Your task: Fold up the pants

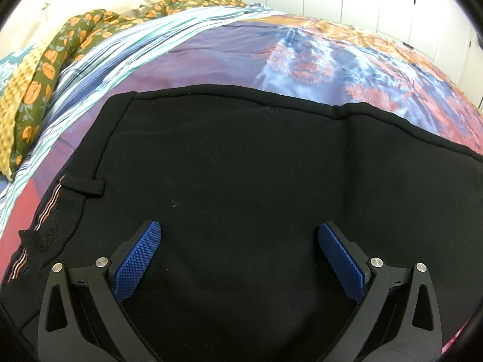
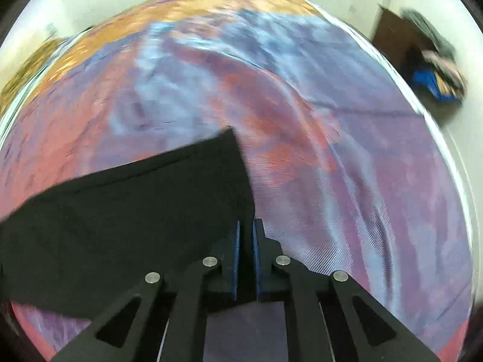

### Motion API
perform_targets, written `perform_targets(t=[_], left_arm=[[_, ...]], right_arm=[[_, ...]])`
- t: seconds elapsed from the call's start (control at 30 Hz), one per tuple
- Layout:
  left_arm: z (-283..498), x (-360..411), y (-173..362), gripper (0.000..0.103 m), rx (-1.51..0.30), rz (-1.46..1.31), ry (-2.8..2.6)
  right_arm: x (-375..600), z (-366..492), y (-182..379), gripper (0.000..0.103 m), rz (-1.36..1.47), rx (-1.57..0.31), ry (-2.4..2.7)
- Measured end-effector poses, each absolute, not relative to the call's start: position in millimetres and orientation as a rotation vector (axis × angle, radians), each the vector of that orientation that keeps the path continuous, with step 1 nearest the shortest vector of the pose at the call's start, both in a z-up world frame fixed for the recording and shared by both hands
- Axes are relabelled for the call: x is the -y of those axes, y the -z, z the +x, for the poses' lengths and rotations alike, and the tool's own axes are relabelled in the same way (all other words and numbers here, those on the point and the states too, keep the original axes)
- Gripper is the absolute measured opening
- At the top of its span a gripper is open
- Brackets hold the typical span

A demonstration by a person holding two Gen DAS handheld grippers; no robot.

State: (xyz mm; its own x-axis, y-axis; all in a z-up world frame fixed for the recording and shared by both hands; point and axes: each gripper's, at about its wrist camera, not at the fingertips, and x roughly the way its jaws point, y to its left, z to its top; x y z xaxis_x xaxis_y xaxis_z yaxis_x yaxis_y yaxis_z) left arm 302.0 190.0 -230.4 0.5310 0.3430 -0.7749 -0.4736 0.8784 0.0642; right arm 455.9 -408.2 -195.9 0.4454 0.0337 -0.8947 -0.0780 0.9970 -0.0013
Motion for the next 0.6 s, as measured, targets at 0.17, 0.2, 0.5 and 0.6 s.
perform_targets(t=[0.17, 0.2, 0.5, 0.6], left_arm=[[302.3, -190.5, 230.7, 0.102, -0.886, -0.159, -0.491], [302.4, -190.5, 230.9, 0.102, -0.887, -0.157, -0.492], [305.9, -188.5, 228.8, 0.102, -0.912, -0.127, -0.506], [308.6, -187.1, 224.0, 0.103, -0.949, -0.116, -0.515]], right_arm=[[382.7, 356.6, 140.8, 0.007, -0.102, -0.939, -0.199], [381.5, 325.4, 135.1, 0.007, -0.093, -0.917, -0.212], [443.7, 148.3, 189.2, 0.015, 0.294, -1.063, 0.257], [425.7, 127.3, 178.1, 0.059, 0.274, -1.001, 0.259]])
